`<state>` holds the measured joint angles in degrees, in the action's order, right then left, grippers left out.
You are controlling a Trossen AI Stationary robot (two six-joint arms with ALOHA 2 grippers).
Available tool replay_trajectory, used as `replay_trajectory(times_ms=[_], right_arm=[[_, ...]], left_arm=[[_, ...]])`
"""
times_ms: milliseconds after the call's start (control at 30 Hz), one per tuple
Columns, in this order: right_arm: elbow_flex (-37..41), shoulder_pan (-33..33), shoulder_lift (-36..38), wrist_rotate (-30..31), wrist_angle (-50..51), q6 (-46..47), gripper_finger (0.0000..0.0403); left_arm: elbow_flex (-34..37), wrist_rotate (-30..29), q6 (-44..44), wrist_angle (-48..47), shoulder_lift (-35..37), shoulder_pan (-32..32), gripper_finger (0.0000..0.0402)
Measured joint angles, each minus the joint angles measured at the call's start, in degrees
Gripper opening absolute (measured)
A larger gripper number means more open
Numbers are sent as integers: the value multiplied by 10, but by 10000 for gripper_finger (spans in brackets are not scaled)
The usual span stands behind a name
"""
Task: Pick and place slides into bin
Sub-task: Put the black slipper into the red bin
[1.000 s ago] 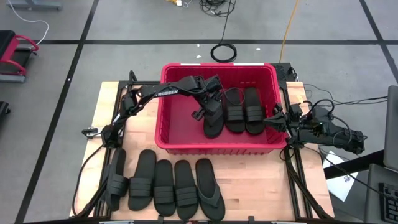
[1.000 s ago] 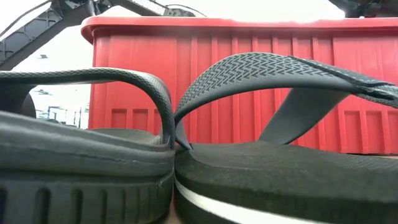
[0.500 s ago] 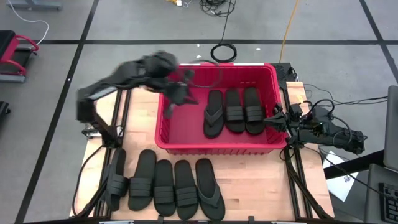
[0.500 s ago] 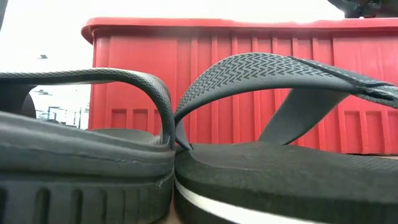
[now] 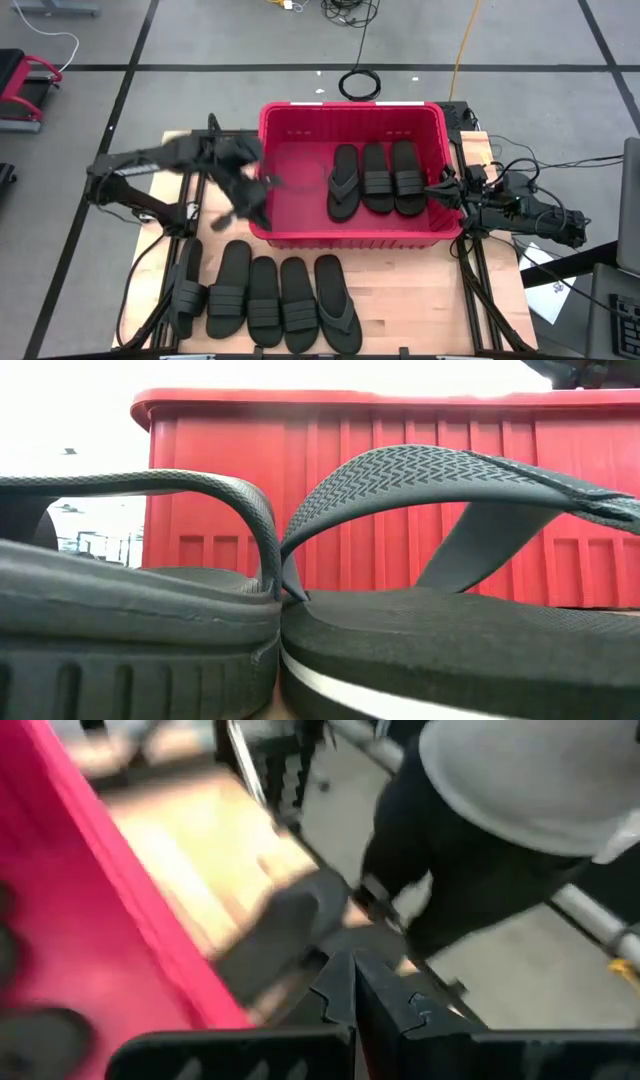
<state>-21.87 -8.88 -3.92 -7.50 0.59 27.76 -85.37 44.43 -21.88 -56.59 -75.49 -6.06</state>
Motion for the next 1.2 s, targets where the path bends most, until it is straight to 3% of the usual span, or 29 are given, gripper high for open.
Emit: replay_trajectory(times_ms=[167,333,400,533,633,800,1033,1200], right_arm=[[0,0,0,-31,4,0,0],[0,0,0,-76,5,3,0],[0,0,0,-91,6,3,0],[0,0,0,-94,11,3,0],[0,0,0,-93,12,0,0],[0,0,0,-93,14,2,0],[0,0,0,-93,14,18,0],[0,0,0,-93,14,31,0]], left_arm=[[115,-135,47,119,-4,121,0],[133,-264,115,268,-53,220,0],[110,-267,155,307,-92,238,0],[49,-238,230,280,-182,258,0],[-3,-226,210,216,-247,278,0],[-56,-282,170,111,-321,298,2],[-99,-297,142,87,-364,295,42],[-113,-315,144,150,-366,286,92]])
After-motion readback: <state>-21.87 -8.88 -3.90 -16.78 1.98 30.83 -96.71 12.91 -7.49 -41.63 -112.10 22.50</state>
